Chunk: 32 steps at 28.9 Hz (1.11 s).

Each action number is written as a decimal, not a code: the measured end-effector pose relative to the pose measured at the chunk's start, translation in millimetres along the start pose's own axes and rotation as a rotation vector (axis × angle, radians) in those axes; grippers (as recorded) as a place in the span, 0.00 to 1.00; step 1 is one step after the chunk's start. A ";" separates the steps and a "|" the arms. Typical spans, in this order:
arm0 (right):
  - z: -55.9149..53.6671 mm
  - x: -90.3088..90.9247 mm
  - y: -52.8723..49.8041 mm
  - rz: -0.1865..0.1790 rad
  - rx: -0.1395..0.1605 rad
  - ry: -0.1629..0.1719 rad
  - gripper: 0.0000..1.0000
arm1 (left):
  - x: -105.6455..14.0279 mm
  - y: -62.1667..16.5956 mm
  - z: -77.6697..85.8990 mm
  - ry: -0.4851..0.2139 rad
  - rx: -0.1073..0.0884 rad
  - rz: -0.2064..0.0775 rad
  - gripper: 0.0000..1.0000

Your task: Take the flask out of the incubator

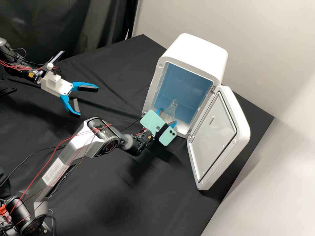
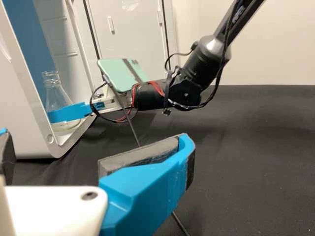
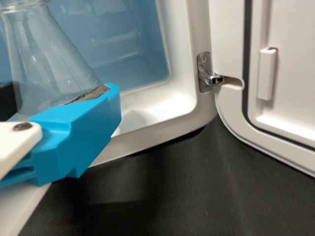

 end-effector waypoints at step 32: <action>5.1 -89.9 1.8 0.072 0.018 0.019 0.00 | -9.9 -8.6 2.8 -0.010 0.000 -0.026 1.00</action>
